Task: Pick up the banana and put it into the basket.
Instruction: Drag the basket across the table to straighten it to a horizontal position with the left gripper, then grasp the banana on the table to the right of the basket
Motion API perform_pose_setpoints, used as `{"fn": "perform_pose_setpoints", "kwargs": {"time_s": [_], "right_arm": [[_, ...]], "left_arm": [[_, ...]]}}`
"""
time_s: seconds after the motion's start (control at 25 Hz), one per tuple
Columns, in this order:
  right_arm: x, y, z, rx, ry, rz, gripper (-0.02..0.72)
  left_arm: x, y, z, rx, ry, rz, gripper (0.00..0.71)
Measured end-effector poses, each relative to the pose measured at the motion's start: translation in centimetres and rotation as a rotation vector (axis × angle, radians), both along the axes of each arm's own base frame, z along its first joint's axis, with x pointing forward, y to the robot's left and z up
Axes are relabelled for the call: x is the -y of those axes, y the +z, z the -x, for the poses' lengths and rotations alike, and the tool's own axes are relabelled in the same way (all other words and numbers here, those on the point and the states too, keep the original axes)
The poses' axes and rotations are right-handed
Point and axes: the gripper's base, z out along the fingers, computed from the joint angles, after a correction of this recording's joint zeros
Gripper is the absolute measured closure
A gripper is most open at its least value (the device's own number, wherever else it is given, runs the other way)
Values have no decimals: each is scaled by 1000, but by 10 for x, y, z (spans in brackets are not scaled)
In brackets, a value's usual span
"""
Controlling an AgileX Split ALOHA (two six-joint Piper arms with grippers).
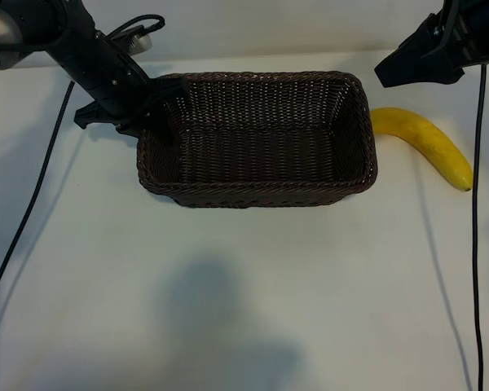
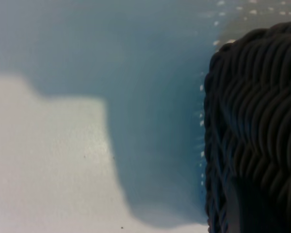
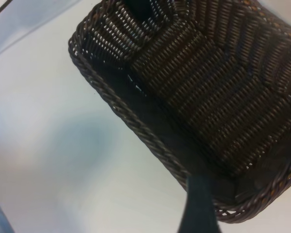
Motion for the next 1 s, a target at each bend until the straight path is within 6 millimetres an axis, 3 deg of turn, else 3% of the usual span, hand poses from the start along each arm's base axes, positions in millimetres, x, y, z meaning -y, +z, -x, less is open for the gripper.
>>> {"fn": "perform_pose_setpoints", "kwargs": {"time_s": [0.12,0.32,0.44,0.6,1.0], "right_arm": [[0,0,0,1,-1,0,188],[0,0,0,1,-1,0,188],[0,0,0,1,-1,0,188],[0,0,0,0,-1,0,188],[0,0,0,1,-2,0,188]], "left_arm": [[0,0,0,-3,-1,1,524],[2,1,2,-30,14,19,341],[2,1,4,-48,9,25,277],[2,6,7,-60,0,27,259],[-9,59,24,-23,-35,-12,256]]}}
